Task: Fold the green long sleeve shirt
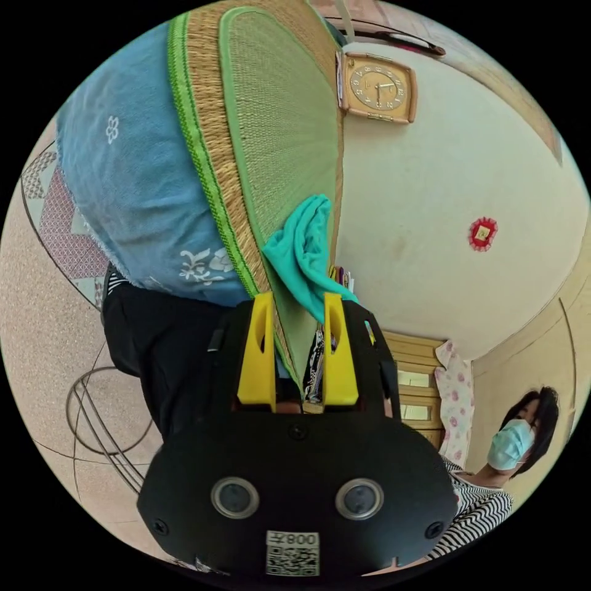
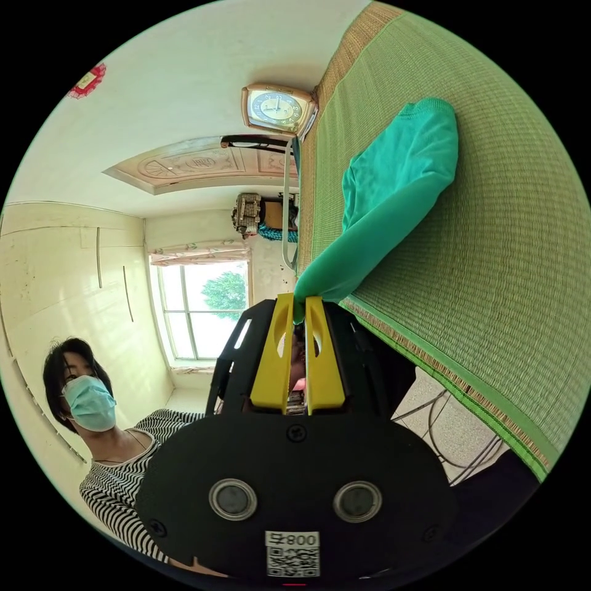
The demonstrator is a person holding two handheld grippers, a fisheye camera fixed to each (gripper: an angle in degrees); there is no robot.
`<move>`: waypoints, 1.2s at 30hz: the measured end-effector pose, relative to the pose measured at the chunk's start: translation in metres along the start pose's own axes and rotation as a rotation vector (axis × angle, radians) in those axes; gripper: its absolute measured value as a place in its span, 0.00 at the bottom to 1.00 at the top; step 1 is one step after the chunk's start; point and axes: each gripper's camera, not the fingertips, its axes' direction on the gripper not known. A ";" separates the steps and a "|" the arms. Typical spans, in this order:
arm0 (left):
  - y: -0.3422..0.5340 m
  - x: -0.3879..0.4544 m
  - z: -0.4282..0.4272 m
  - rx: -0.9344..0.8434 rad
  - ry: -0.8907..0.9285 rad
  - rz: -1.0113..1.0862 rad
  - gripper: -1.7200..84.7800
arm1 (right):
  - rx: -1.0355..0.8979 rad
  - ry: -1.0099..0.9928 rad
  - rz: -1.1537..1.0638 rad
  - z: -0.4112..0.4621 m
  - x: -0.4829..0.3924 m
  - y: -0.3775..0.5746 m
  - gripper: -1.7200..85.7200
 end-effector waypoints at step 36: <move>0.021 0.138 -0.001 -0.071 0.067 0.143 0.05 | 0.068 0.006 0.052 -0.145 0.085 0.092 0.04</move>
